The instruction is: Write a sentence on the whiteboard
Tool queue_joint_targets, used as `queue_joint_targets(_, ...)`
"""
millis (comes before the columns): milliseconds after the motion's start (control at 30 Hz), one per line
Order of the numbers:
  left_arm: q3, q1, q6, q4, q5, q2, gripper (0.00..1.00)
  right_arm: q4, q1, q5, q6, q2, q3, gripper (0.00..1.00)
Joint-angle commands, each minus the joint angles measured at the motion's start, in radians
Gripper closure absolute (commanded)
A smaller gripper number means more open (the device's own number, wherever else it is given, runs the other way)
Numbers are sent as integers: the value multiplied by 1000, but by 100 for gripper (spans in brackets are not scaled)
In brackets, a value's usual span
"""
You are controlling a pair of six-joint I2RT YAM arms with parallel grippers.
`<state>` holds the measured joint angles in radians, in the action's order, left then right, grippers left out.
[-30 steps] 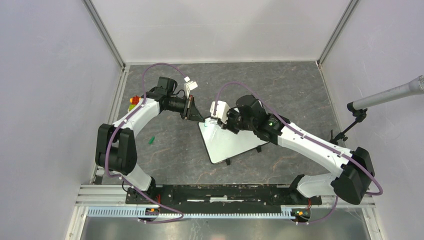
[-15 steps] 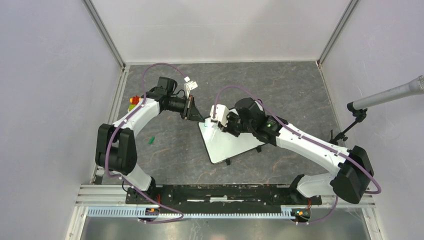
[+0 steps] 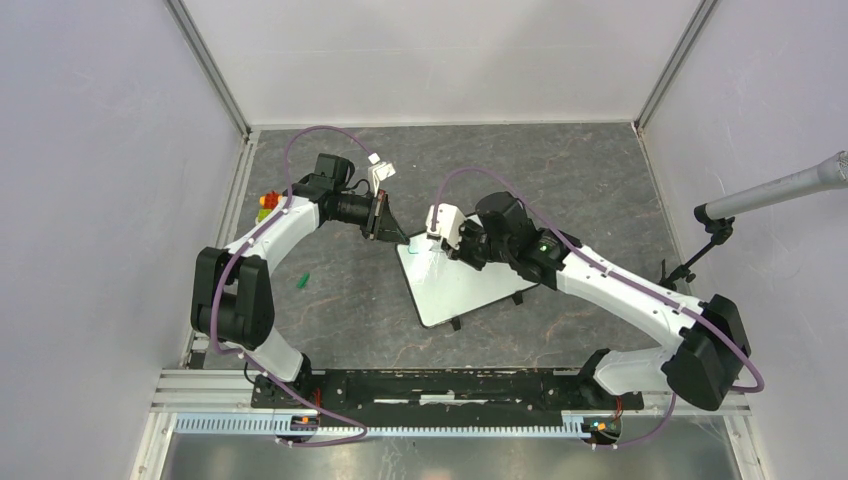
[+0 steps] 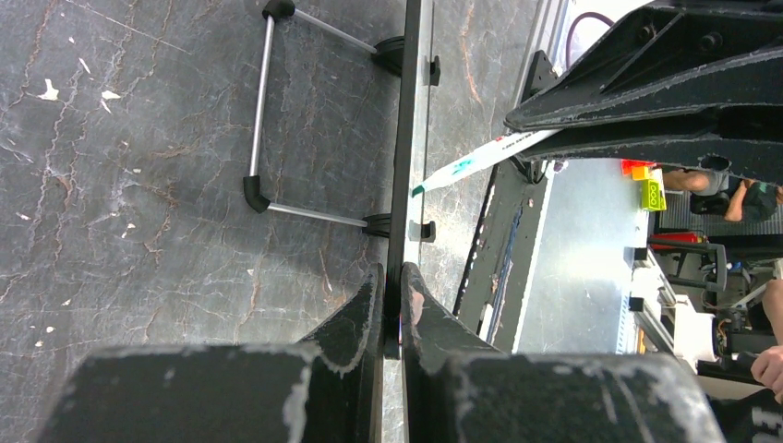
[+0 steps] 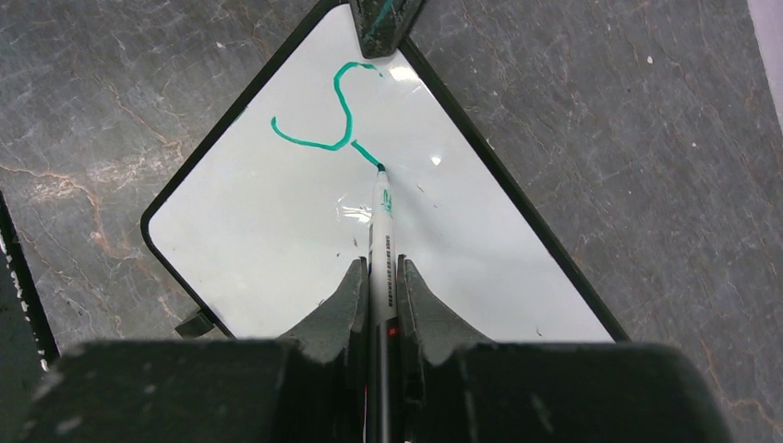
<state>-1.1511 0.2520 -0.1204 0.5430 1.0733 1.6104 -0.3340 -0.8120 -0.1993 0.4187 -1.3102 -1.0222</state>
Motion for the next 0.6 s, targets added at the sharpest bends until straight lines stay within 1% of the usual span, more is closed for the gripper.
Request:
queue_joint_targets(0, -27, 1, -37, -17, -13, 11, 97, -15, 19, 43, 17, 25, 2, 100)
queue_joint_targets(100, -26, 2, -36, -16, -13, 13, 98, -16, 19, 40, 15, 27, -15, 100)
queue_joint_targets(333, -24, 1, -39, -16, -12, 8, 97, -12, 18, -59, 3, 41, -49, 100)
queue_joint_targets(567, -23, 2, -39, -17, -13, 6, 98, 25, 19, -83, -1, 18, -60, 100)
